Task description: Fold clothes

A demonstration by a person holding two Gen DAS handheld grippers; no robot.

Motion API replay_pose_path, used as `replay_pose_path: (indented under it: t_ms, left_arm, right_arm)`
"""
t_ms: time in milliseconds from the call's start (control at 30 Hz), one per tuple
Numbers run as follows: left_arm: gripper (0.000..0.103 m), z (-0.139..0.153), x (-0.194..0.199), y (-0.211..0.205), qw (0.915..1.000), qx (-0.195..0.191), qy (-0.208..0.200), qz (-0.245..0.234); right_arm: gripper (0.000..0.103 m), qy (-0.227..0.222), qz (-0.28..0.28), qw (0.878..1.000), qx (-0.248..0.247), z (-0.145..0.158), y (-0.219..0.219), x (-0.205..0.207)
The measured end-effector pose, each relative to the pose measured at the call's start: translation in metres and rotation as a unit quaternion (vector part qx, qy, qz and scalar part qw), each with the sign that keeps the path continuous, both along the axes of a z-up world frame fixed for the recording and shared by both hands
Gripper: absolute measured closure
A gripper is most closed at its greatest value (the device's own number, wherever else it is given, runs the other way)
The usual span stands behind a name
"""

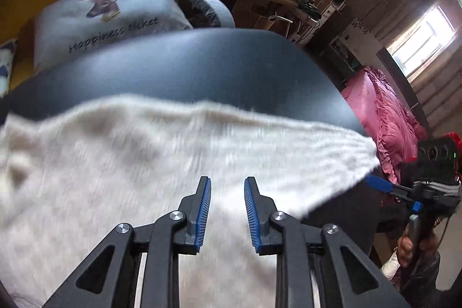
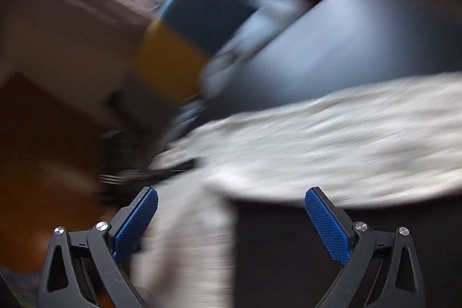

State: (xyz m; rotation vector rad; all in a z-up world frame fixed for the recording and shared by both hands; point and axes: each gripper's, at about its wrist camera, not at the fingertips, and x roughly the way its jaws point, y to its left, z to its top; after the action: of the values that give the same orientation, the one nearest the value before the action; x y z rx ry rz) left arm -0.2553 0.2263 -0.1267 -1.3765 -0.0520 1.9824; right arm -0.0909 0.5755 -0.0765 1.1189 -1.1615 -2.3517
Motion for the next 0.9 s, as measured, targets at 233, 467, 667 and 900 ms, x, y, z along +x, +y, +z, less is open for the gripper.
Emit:
replay_pose_path:
  t_ms: [233, 467, 667, 900]
  left_arm:
    - [0.08, -0.002, 0.048, -0.004, 0.9991, 0.029, -0.005, -0.031]
    - [0.08, -0.02, 0.086, 0.024, 0.994, -0.017, 0.014, -0.107]
    - [0.08, -0.005, 0.072, 0.008, 0.9955, 0.051, -0.027, -0.076]
    - [0.079, 0.005, 0.051, 0.003, 0.9949, 0.081, -0.03, -0.051]
  right_arm:
    - [0.0, -0.056, 0.045, 0.985, -0.158, -0.049, -0.069, -0.057]
    - [0.0, -0.045, -0.037, 0.978, -0.201, -0.064, -0.044, -0.067]
    - [0.0, -0.076, -0.021, 0.987, -0.141, -0.053, -0.036, -0.045]
    - [0.0, -0.083, -0.074, 0.987, 0.113, 0.012, 0.016, 0.002]
